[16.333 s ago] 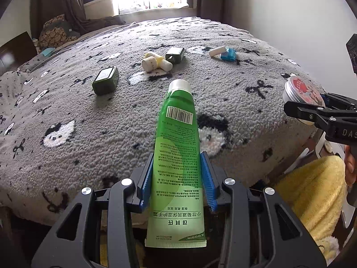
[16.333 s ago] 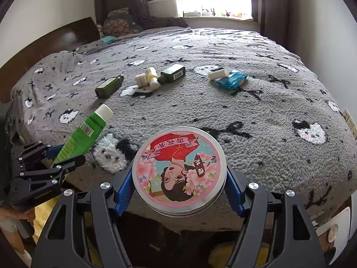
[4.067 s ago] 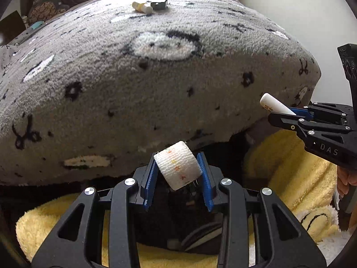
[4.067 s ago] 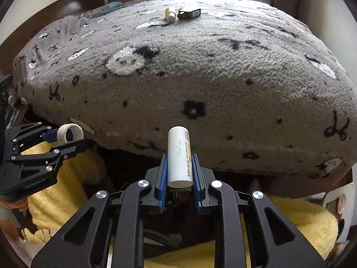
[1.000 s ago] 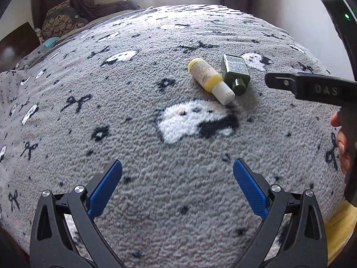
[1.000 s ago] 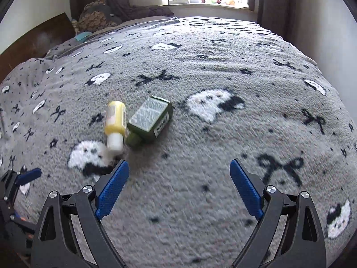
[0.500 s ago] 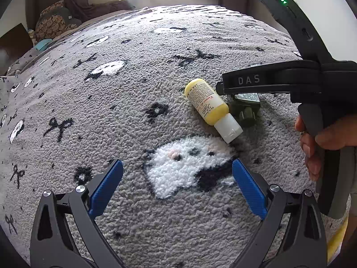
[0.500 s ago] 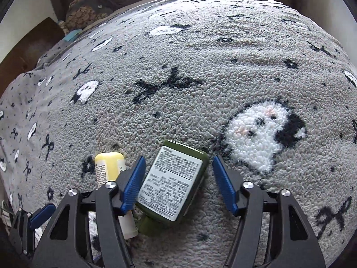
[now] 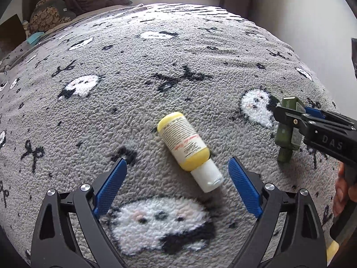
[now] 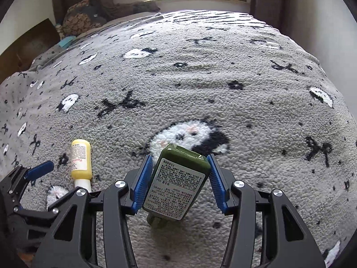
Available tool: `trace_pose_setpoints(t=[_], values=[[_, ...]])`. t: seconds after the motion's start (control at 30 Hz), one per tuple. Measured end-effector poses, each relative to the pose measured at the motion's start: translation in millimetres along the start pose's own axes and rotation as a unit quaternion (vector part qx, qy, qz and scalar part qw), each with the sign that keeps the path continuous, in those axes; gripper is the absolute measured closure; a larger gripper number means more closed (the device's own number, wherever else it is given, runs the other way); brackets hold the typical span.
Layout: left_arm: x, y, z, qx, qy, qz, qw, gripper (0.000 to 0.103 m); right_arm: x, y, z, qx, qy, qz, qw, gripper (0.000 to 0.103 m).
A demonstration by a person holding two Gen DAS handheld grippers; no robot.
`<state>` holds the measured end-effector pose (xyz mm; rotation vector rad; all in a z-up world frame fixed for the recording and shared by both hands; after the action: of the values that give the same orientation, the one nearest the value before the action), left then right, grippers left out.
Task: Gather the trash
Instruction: 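Grasp the yellow Kiehl's bottle with the left tool while the right tool grasps the small green bottle, then carry yellow bottle and green bottle down to the bin and open both tools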
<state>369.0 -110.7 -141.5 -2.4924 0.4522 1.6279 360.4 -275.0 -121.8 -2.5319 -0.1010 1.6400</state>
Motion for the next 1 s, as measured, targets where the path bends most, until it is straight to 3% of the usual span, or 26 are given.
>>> trace_pose_setpoints(t=[0.27, 0.33, 0.5, 0.8, 1.0], values=[[26, 2, -26, -0.025, -0.016, 0.002, 0.9996, 0.019, -18, 27, 7, -0.01, 0.013, 0.013, 1.0, 0.052], [33, 1, -30, -0.028, -0.023, -0.001, 0.9993, 0.036, -21, 29, 9, -0.012, 0.015, 0.015, 1.0, 0.053], [31, -1, -30, -0.021, -0.02, -0.01, 0.9995, 0.061, -24, 31, 12, -0.017, 0.018, 0.012, 1.0, 0.053], [6, 8, 2, 0.012, -0.012, -0.01, 0.9998, 0.07, -44, 18, 36, -0.032, 0.023, 0.021, 0.999, 0.053], [-38, 16, 26, 0.023, 0.014, -0.011, 0.9996, 0.073, -68, 11, 63, -0.037, 0.029, 0.024, 0.999, 0.053]])
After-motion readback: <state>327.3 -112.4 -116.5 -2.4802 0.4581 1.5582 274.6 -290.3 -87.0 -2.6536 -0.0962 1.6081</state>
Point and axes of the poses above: each gripper's, at about its wrist camera, not at the fingertips, and x roughly the way its jaws point, y to its right, z to its underside, the point moved 2 cm from there along x, roughly the way its jaws point, and after that the axes turned 9 degrees about -y, right-handed, at the moved point
